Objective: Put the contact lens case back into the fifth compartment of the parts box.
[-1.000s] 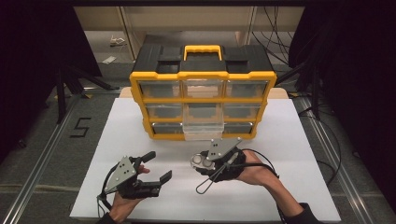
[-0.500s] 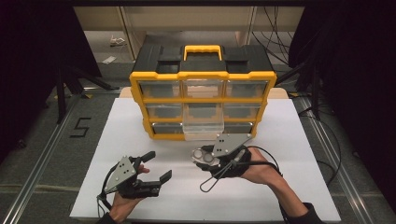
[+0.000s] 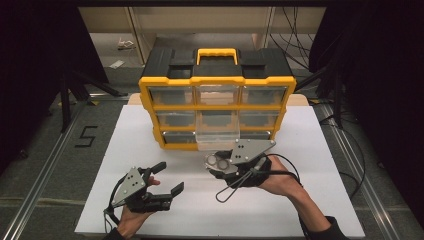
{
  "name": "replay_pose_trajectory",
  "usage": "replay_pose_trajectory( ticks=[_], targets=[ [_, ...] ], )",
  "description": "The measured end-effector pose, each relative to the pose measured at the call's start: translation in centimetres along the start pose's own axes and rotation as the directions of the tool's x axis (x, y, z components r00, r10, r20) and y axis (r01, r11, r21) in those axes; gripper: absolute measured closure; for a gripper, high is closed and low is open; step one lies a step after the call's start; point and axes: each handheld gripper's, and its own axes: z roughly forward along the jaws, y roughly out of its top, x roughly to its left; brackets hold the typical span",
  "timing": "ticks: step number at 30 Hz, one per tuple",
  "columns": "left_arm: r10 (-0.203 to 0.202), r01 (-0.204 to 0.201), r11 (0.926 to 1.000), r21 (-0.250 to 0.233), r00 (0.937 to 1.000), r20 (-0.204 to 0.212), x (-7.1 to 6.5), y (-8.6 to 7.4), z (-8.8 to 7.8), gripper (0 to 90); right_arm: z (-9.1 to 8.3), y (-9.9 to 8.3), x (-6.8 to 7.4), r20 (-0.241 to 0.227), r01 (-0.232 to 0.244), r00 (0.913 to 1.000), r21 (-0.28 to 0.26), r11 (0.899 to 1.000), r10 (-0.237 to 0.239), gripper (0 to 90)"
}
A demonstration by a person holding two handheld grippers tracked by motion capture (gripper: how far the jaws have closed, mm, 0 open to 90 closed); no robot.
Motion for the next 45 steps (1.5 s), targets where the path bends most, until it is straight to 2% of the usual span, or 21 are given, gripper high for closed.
replay_pose_trajectory(
  ticks=[5,17,19,30,32,45],
  targets=[
    [0.001,-0.001,1.0,-0.004,1.0,0.0,0.0,0.0,0.0,13.5,-0.1,0.3,-0.1,0.008,0.003,1.0,-0.011,1.0,-0.003,49.4],
    [-0.001,0.001,1.0,-0.005,1.0,-0.005,0.1,0.0,0.0,13.4,-0.6,0.8,-1.3,0.044,-0.028,0.9986,-0.065,0.998,0.031,49.4],
    [0.011,-0.011,0.9999,-0.003,0.9999,-0.008,0.0,0.0,0.0,13.3,-0.8,0.9,-1.6,0.052,-0.035,0.9979,-0.073,0.997,0.039,49.4],
    [0.016,-0.016,0.9999,-0.004,0.9998,-0.008,0.0,0.0,0.1,12.6,-1.3,0.9,-2.9,0.093,-0.077,0.9918,-0.115,0.99,0.088,49.4],
    [0.016,-0.016,0.9999,-0.003,0.9998,-0.008,0.0,0.0,0.1,12.3,-1.3,0.9,-3.1,0.087,-0.091,0.9909,-0.126,0.988,0.103,49.4],
    [0.016,-0.016,0.9999,-0.006,0.9998,-0.009,0.0,0.0,0.1,12.1,-1.0,0.8,-4.1,0.124,-0.124,0.9822,-0.142,0.982,0.141,49.4]
  ],
)
